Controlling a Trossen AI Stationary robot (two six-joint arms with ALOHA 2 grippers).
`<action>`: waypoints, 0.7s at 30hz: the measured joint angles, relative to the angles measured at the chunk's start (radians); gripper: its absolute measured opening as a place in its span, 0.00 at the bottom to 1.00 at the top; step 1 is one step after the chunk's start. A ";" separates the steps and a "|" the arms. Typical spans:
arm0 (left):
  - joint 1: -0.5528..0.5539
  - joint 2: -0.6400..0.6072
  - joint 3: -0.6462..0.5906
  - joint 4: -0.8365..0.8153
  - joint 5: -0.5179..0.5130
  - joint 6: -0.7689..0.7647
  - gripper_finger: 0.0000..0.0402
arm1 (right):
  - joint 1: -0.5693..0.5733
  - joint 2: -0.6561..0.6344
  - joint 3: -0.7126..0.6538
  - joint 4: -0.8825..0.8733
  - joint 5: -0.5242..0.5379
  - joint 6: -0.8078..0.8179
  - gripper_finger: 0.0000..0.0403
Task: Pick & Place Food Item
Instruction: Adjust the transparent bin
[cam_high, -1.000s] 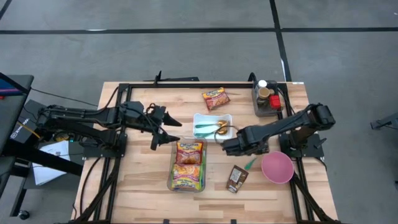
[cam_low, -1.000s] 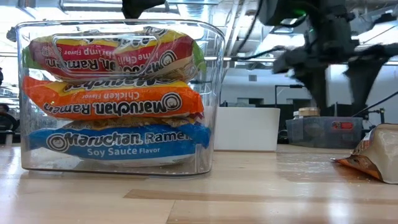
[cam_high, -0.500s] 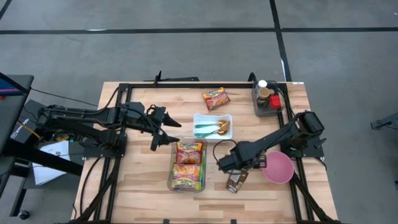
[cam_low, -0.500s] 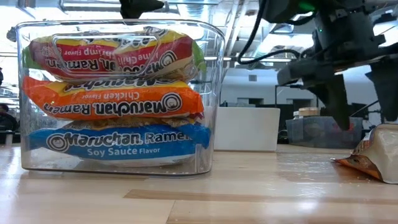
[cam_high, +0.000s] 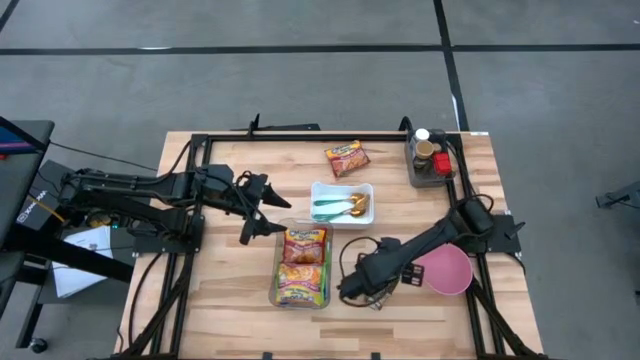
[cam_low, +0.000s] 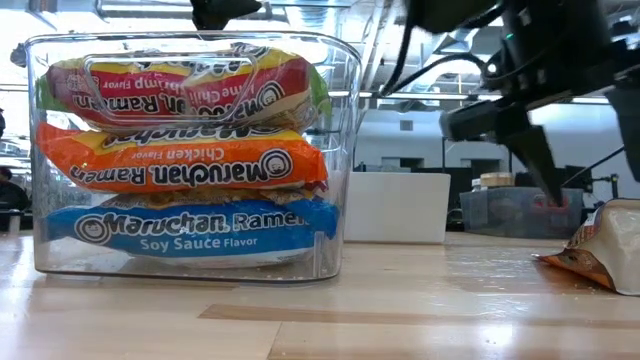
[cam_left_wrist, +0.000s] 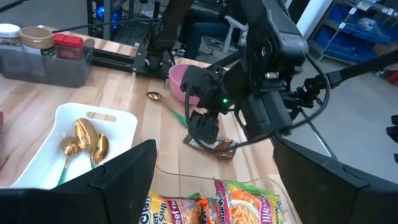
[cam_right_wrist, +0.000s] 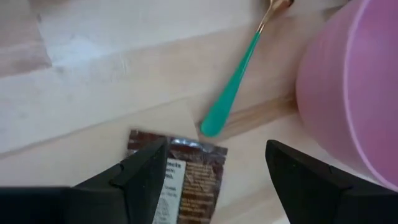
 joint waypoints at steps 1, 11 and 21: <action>0.000 0.000 0.000 -0.002 0.000 0.008 0.79 | -0.001 0.022 0.021 -0.019 0.000 0.002 0.66; 0.000 0.000 0.000 -0.017 0.003 -0.008 0.79 | -0.009 0.216 0.209 -0.102 0.055 0.013 0.66; 0.000 0.000 0.000 -0.018 0.015 -0.062 0.79 | 0.027 0.295 0.204 -0.108 0.072 0.043 0.66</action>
